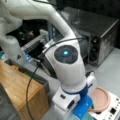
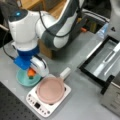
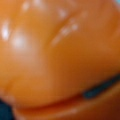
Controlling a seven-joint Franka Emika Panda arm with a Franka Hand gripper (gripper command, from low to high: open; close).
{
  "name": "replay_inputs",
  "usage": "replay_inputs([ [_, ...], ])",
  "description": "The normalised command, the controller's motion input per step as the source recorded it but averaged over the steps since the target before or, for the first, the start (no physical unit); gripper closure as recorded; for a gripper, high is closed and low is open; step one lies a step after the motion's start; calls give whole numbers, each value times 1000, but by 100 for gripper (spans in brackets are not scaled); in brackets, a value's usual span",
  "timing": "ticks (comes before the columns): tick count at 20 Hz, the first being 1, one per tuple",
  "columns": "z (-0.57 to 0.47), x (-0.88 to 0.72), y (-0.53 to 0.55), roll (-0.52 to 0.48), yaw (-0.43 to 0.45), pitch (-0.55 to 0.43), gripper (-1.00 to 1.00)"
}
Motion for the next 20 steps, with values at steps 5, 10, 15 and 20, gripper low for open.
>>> replay_inputs([
  [5, 28, -62, 382, -309, 62, 83, 100],
  [10, -11, -60, 274, -294, 59, 85, 100],
  [15, -72, -17, 180, -285, 58, 84, 100],
  [20, -106, 23, 177, -320, 42, 84, 100],
])
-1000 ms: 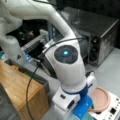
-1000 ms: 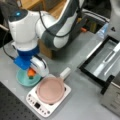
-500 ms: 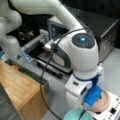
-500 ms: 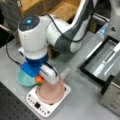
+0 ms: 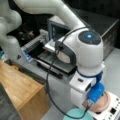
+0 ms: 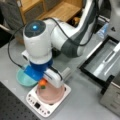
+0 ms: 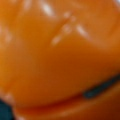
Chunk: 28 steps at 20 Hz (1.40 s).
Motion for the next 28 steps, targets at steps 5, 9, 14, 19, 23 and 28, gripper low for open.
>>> replay_inputs([
  [5, -131, 86, 278, -299, 47, 46, 100],
  [9, -107, 156, 305, -279, 43, 16, 100],
  [14, -56, 186, 137, -208, 50, 7, 100],
  [19, 2, 153, -7, -139, 69, 7, -100],
  [23, 11, 117, -58, -82, 86, 6, -100],
  [28, 16, 93, -51, -71, 88, 8, -100],
])
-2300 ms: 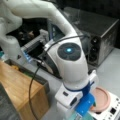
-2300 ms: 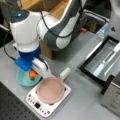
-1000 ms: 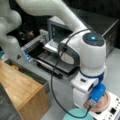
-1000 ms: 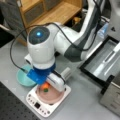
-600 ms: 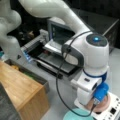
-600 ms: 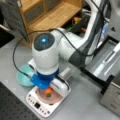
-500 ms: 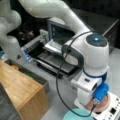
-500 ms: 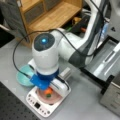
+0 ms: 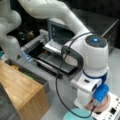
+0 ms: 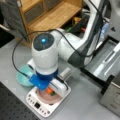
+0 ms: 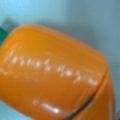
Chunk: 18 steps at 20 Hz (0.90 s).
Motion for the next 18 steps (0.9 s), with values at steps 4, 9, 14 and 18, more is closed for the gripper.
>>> replay_inputs([
  [4, 29, 78, -54, -72, 96, 13, -100],
  [9, 71, 46, -80, -64, 109, 21, -100],
  [14, 249, -33, -174, -45, 143, 82, -100],
  [18, 298, -80, -262, -22, 174, 131, -100],
])
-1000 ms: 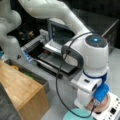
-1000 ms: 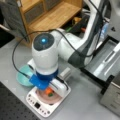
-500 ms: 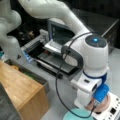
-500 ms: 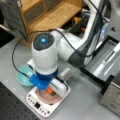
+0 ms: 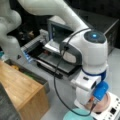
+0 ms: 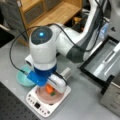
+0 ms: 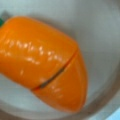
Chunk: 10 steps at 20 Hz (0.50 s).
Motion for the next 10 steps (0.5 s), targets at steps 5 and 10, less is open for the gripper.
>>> replay_inputs([
  [5, 195, -22, -333, 30, 163, 124, -100],
  [10, 95, 62, -360, 101, 120, 89, -100],
])
